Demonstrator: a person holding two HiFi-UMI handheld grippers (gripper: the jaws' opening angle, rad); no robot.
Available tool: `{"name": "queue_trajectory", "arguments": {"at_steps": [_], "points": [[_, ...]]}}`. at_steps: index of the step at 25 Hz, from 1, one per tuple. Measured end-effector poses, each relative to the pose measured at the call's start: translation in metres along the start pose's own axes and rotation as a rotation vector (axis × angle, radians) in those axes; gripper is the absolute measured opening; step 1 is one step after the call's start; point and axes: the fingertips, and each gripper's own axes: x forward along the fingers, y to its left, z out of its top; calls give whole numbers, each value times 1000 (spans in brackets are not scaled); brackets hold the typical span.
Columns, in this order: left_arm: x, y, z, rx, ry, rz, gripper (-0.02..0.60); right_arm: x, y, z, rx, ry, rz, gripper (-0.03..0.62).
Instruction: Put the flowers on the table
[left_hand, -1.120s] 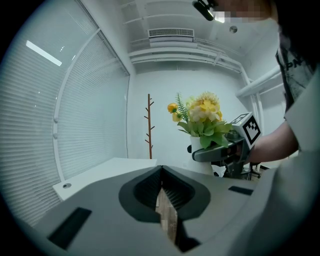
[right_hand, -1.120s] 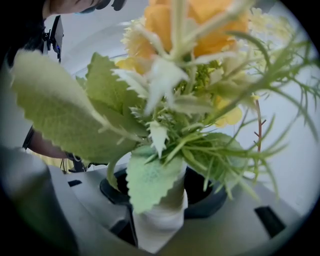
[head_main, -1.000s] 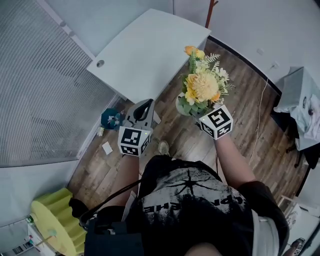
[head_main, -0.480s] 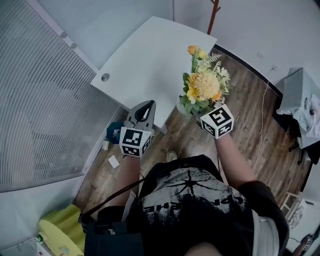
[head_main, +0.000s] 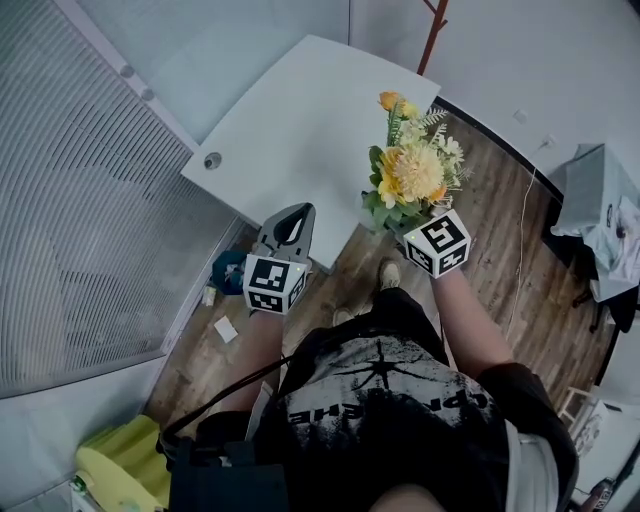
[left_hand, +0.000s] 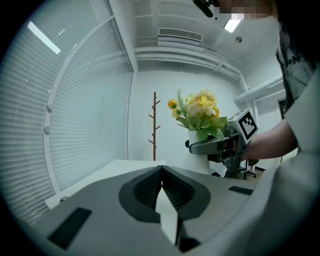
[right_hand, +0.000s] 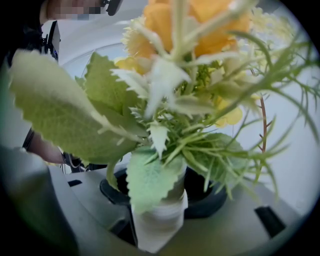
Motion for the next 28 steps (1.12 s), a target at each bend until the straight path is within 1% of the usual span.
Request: {"name": "queue_trajectory", "arguments": {"at_steps": [4,7,11,16,23,26,28], "points": [[10,8,0,-7,6,23,12,14,-10,-3,9,7,26,250],[20,18,2,-7,16,55,12,29,-22,-3,18,5,55,250],[38,36,1,-13,35,103,12,56,-43,-4,-3,9,100,250],[66,57,6,-25,47,182,14,92,-71,1,-23,14,192,250],[102,81,17,-62,61,308,14,140,-106,10,-47,15,329,250],[114,88,16,-77,83,363,14,156,-117,9,-50,23,389,250],[126,95,19,-74,81,390,12,166,-126,6,-56,31,414,250]]}}
